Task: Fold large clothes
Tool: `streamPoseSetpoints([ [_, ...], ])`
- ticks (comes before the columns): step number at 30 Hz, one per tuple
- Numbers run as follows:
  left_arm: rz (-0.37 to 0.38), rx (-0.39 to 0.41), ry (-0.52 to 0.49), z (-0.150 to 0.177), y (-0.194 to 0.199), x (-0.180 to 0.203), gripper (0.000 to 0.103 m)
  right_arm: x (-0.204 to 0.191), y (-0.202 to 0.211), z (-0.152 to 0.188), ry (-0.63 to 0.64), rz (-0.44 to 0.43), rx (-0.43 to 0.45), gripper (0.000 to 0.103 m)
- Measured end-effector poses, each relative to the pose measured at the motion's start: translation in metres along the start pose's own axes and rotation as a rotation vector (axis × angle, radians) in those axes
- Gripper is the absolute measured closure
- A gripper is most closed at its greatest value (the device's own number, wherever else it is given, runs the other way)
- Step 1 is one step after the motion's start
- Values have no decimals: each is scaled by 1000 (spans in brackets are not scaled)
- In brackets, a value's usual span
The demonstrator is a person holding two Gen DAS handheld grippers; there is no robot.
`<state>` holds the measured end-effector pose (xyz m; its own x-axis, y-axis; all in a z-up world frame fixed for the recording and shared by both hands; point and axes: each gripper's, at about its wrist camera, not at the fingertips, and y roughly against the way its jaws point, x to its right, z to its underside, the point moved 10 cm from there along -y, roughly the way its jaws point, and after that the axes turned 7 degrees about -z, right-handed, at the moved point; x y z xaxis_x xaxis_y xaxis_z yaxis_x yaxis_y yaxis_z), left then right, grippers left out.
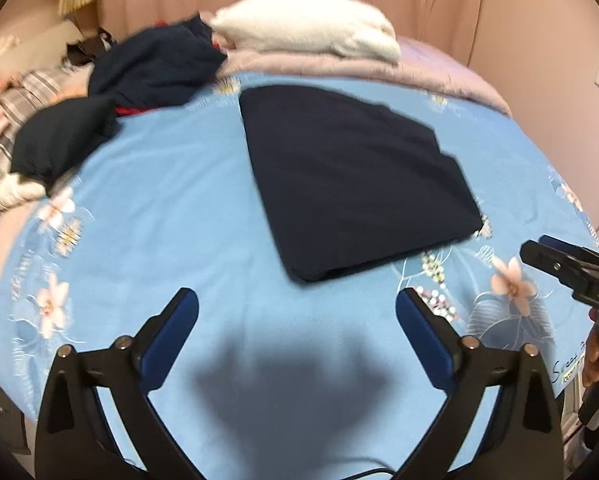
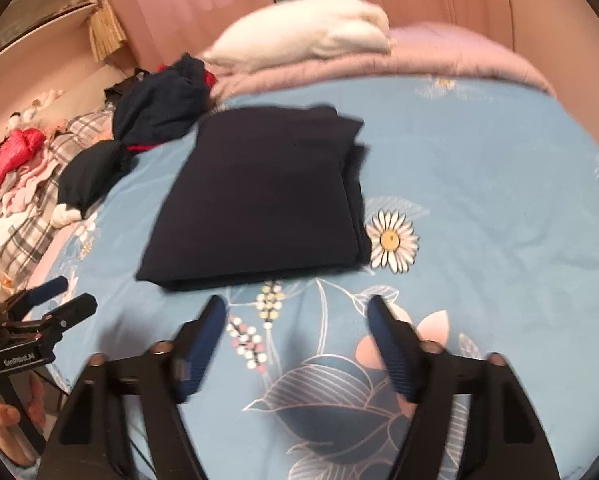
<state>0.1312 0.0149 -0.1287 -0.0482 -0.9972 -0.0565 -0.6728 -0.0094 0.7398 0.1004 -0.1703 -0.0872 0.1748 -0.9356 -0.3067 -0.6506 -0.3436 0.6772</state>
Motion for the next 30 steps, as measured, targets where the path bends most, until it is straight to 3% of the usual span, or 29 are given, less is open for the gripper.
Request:
streamPoseSetpoints([
  [3, -14, 16, -1, -7, 20, -4, 1, -11, 18, -7, 10, -10, 24, 5],
  [5, -18, 29, 0, -14, 34, -5, 1, -18, 28, -11, 18, -17, 43, 1],
  [8, -16, 54, 13, -23, 51, -5, 1, -25, 46, -26, 57, 24, 90, 1],
  [11, -95, 87, 21, -37, 72, -13, 0, -30, 64, -36, 80, 78, 130, 1],
  [13, -93, 136, 30, -46, 87, -13, 0, -37, 78, -43, 77, 83, 174, 1],
  [16, -109, 141, 41, -52, 102, -13, 0, -44, 89, -45, 78, 88, 200, 1],
  [21, -132, 135, 44, -46, 100, -10, 0, -44, 71, -25, 93, 114, 163, 1],
  [25, -123, 66, 64, -34, 82, -11, 0, -42, 55, -11, 66, 129, 93, 1],
  [30, -119, 47, 92, -31, 80, -18, 0, -47, 56, -15, 77, 127, 101, 1],
])
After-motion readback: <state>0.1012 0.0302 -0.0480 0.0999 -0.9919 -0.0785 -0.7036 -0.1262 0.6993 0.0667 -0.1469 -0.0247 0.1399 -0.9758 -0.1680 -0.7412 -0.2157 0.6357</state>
